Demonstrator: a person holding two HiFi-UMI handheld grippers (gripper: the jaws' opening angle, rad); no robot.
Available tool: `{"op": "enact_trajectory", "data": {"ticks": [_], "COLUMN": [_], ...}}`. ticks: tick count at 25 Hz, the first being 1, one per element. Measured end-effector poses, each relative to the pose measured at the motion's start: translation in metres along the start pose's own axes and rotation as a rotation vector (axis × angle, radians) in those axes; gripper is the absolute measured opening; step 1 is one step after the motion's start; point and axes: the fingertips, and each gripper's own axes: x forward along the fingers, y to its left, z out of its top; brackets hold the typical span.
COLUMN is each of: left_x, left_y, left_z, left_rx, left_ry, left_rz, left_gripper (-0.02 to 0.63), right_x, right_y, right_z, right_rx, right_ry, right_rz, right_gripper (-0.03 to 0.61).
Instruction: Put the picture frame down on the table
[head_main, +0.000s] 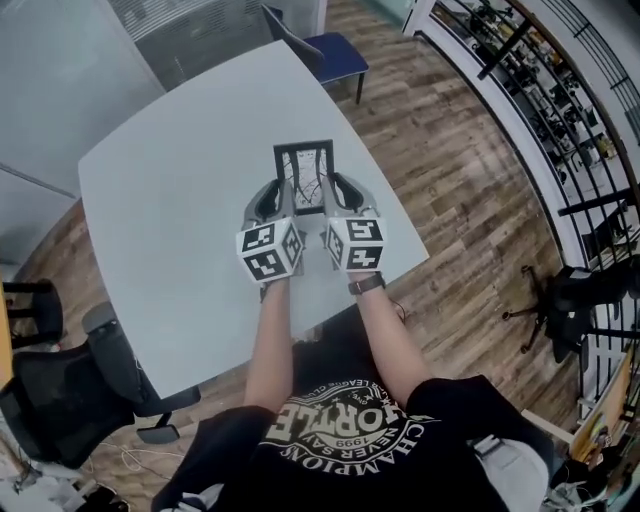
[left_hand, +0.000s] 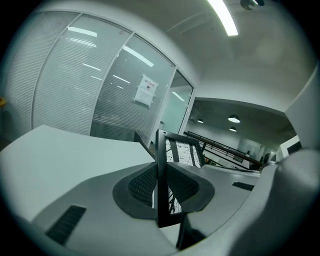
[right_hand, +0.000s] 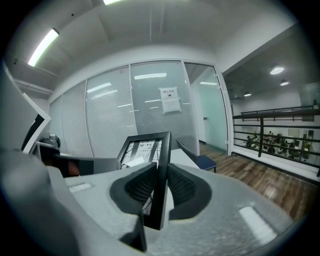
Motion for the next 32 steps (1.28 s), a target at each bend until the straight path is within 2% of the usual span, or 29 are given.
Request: {"op": "enact_trajectory", "data": {"ticks": [18, 26, 32], "left_x": [0.107, 0.140, 0.158], "left_y": [0.073, 0.097, 0.108], "left_z": [-0.050, -0.089, -0.115], "left_rx": [-0.109, -0.178, -0.200], "left_ry": [0.138, 0.221, 0.281], "left_rz": [0.092, 0.124, 0.148], "left_gripper": [0.067, 0.069, 0.069], "right_x": [0.129, 0.166, 0.183], "right_y": [-0.029, -0.041, -0.050], "right_z": [-0.067, -0.113, -0.141], "right_rx": [0.032, 0.066, 0.077], "right_ry": [0.206, 0.328, 0.399], "right_rz": [0.075, 0.091, 0.079], "right_gripper": [0.066, 0.066, 0.066]}}
